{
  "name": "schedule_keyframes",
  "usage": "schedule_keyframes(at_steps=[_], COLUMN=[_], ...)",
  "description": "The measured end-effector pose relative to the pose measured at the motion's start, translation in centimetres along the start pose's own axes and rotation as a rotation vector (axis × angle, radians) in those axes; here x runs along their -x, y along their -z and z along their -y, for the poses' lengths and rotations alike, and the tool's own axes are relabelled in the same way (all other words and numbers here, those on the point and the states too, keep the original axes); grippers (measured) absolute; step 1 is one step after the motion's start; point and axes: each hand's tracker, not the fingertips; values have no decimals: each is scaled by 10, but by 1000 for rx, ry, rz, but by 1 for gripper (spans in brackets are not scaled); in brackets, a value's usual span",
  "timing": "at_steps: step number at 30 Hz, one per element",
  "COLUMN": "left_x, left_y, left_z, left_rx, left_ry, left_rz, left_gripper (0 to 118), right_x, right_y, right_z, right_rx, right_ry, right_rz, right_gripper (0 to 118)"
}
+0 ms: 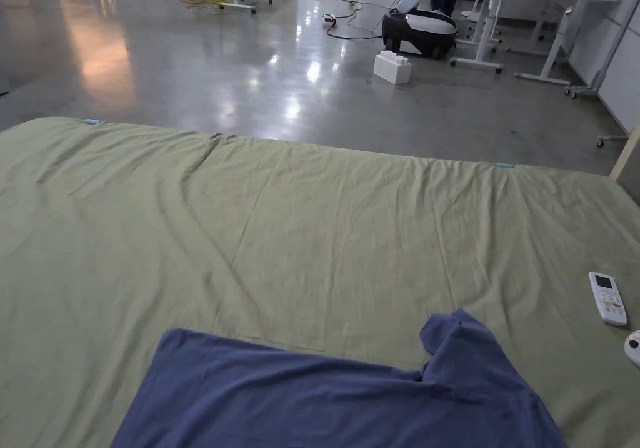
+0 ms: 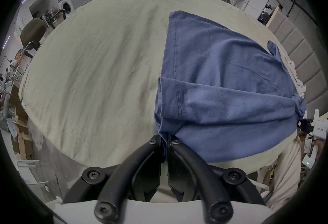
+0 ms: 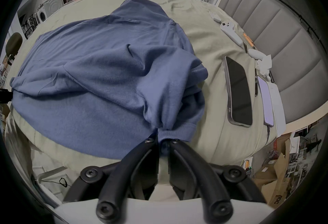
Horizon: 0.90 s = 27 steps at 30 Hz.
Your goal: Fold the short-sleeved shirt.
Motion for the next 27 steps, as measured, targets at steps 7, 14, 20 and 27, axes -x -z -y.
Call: schedule_keyframes(at_steps=[7,14,20,27], left_x=[-16,-56,-97,-122], left_y=[-28,-66,-104,-125], left_z=[-20,-58,-76,-80], left_rx=[-154,-519,-799,-935], left_ry=[52,72,96,119], left_rz=[-37,22,9,-20], left_gripper=[59,63,59,13], right_x=[-1,30,62,82], right_y=[-37,-93,-125,-135], right_z=[-27,-76,-102,-118], right_rx=[-172,-626,-891,-1005], right_ry=[67,121,143,152], right_rz=[109,65,30,22], right_gripper=[90,90,71,13])
